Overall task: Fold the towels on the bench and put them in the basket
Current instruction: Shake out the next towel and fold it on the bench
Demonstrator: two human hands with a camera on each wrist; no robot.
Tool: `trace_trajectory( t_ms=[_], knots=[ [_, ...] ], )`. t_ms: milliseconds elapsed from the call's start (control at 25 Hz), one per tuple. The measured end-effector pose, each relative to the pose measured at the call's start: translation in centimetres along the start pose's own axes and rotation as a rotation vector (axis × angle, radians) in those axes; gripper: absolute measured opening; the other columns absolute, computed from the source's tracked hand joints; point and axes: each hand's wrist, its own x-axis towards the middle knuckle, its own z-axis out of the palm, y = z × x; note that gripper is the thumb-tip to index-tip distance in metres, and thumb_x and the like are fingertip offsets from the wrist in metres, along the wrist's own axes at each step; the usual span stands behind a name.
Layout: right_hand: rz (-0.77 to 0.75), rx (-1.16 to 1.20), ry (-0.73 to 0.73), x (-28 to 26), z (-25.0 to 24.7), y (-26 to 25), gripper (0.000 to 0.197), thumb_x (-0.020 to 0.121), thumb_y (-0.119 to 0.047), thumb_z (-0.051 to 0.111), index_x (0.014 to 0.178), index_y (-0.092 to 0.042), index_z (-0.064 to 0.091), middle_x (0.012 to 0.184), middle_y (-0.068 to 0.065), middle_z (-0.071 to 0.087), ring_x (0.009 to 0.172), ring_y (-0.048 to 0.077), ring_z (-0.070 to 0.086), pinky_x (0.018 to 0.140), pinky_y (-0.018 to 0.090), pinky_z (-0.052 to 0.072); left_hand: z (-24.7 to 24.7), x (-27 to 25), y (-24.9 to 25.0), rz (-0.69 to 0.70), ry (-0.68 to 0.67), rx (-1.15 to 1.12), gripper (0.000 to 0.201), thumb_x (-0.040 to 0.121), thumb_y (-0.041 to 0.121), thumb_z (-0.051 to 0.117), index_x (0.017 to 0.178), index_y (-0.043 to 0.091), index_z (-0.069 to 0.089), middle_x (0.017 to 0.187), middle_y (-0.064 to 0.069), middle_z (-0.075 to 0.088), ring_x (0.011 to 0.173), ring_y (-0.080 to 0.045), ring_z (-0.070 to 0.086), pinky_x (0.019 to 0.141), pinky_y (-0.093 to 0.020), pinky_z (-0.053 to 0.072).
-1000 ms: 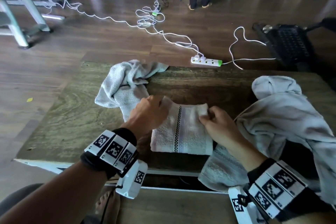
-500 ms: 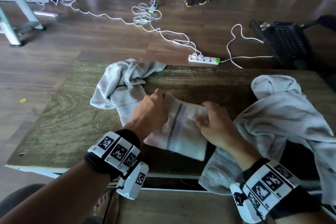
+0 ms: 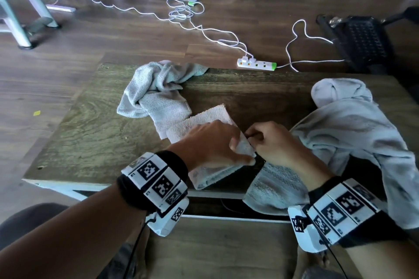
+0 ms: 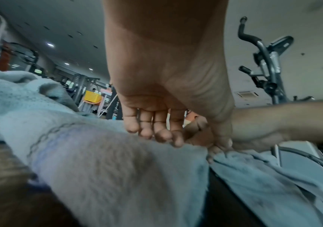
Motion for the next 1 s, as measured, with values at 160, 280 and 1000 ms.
trace_trajectory(
  t_ms=[160,280,1000],
  knots=[
    [0.005,0.149,0.08,-1.3,0.2,-0.1,0.013,0.095,-0.02,0.062,0.102,-0.023,0.072,0.088,-0.009,0.07,0.081,0.007,0.066,0.062,0.023,0.049,1.8,-1.2,1.0,0.004,0.106,0.082,0.036,0.077,0.062,0.061,0.095,0.032,0.056,0.093,0.011,0.065,0.083,-0.014,0.063,0.073,-0.033,0.049],
    [0.03,0.392,0.188,-2.4,0.6,-0.3,0.008,0.092,-0.02,0.068,0.098,-0.023,0.073,0.082,-0.009,0.07,0.075,0.008,0.067,0.069,0.031,0.057,1.5,-1.9,1.0,-0.047,0.149,-0.022,0.019,0.084,0.047,0.056,0.091,0.029,0.06,0.088,0.008,0.068,0.077,-0.015,0.066,0.071,-0.034,0.056],
    [-0.007,0.21,0.108,-3.8,0.2,0.4,0.028,0.085,-0.01,0.07,0.106,-0.027,0.063,0.089,-0.009,0.068,0.074,0.002,0.061,0.057,0.014,0.041,2.4,-3.7,3.3,-0.097,0.157,0.092,0.048,0.079,0.045,0.069,0.116,0.023,0.047,0.114,-0.002,0.048,0.107,-0.021,0.048,0.086,-0.034,0.046]
  ],
)
